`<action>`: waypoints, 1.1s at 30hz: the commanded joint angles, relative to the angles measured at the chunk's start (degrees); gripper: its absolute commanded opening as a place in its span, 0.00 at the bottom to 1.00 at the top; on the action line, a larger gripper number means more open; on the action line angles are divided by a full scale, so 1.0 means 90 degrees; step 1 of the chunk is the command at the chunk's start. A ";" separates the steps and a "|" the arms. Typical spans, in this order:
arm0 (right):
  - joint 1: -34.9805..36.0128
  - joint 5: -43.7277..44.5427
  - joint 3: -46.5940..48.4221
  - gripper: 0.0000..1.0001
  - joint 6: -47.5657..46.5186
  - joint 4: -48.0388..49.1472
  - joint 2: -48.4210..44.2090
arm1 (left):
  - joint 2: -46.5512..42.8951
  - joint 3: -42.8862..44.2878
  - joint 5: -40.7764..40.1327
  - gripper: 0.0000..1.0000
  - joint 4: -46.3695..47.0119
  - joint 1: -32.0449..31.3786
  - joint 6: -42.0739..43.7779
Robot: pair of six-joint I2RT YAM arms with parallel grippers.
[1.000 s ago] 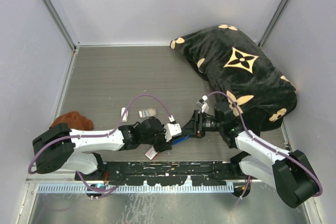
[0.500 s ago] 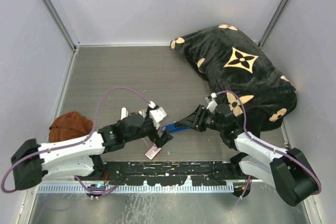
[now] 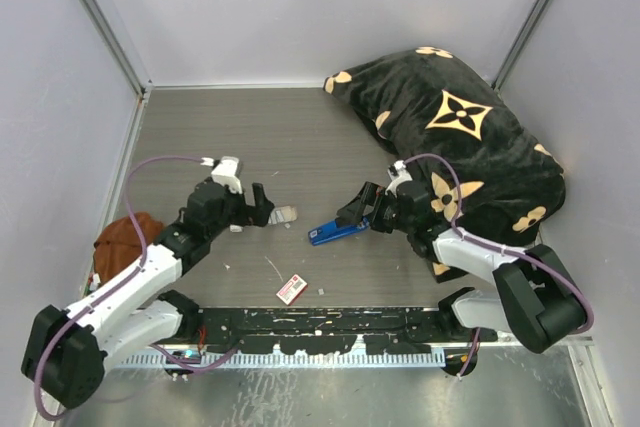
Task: Load the staples into the stapler
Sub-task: Place the stapler at the center of the board, then reset both arms
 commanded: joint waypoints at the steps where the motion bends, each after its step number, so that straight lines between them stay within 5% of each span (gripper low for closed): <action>1: -0.0022 0.1385 0.0852 1.00 -0.1386 -0.1594 -0.0491 | 0.0150 0.0264 0.0249 0.98 -0.0148 0.0980 -0.0619; 10: -0.0022 0.3111 0.2115 1.00 -0.2938 -0.3616 -0.0761 | 0.0525 0.0613 0.0754 0.98 -0.0303 0.2407 -0.0685; 15: -0.0250 0.3634 0.2518 1.00 -0.3190 -0.3806 -0.1275 | 0.0291 0.0528 0.0199 0.98 -0.0303 0.3114 -0.0753; 20: -0.1310 0.3837 0.2639 1.00 -0.3281 -0.3744 -0.1935 | -0.0024 0.0133 -0.1070 0.98 0.0171 0.3636 -0.0611; 28: -0.1684 0.4784 0.0670 1.00 -0.4065 -0.1134 -0.3936 | -0.0282 -0.2248 -0.1974 0.98 0.4139 0.3630 -0.0072; 33: -0.1680 0.4717 -0.1387 1.00 -0.4649 0.1409 -0.4393 | 0.0763 -0.1938 -0.2150 0.98 0.4597 0.3610 -0.0140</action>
